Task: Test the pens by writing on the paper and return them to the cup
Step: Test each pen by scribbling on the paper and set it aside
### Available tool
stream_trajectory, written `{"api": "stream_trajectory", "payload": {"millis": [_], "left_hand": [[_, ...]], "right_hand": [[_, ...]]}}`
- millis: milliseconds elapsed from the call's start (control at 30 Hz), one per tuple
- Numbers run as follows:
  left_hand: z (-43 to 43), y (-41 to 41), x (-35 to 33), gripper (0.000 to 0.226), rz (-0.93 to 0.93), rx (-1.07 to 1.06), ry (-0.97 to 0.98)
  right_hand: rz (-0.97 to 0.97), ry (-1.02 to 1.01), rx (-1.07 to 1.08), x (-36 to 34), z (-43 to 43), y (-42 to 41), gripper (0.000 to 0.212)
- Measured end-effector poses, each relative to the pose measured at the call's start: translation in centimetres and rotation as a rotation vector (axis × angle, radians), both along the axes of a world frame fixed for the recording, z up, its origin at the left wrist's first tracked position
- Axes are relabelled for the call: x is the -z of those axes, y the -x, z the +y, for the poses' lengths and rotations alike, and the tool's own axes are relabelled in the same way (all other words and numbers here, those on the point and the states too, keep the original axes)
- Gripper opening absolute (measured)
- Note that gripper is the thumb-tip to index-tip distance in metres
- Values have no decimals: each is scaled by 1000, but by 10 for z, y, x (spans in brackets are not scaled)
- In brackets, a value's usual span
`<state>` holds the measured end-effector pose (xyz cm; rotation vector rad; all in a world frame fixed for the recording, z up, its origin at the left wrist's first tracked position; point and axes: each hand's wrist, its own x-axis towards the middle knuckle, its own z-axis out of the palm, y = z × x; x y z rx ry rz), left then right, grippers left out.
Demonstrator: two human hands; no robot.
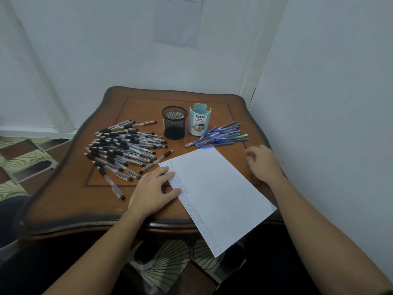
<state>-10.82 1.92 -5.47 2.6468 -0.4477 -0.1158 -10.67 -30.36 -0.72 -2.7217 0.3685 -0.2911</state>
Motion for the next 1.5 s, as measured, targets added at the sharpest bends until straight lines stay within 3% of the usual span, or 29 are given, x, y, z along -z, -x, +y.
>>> {"api": "stream_trajectory", "payload": {"millis": [133,267,467,567,633,767,967,1100,1167,1233,1300,1367,1500], "left_hand": [[1,-2,3,68,1,4,7],[1,-6,6,69,2,6,-2],[3,-9,10,70,-2,5,3],[3,-10,12,70,-16,15,8],[3,-10,11,72,-18,18,12],[3,-10,10,74,-14,24,7],[2,-6,8,67,-18,9,12],[2,-6,8,68,-15,9,10],[2,-5,8,68,-17,8,11],[2,-5,7,68,-18,9,8],[2,-5,7,68,-16,7,6],[2,-4,7,68,-19,3,0],[1,-4,6,68,-10,1,-3]], "right_hand": [[161,57,-186,13,26,-47,36],[338,152,-216,24,42,-82,52],[115,181,-162,29,54,-91,20],[114,270,-193,23,58,-85,17],[107,135,-195,15,61,-81,16],[20,-276,-295,-1,68,-59,45],[-37,-503,-243,-9,79,-28,24],[-119,-875,-135,-8,86,-12,16],[-108,-1087,-131,-6,93,-1,36],[-13,-1111,-113,-1,100,11,58],[81,-1140,-115,7,109,22,63],[131,-1196,-123,15,116,31,53],[65,-1189,-210,27,122,38,9]]}}
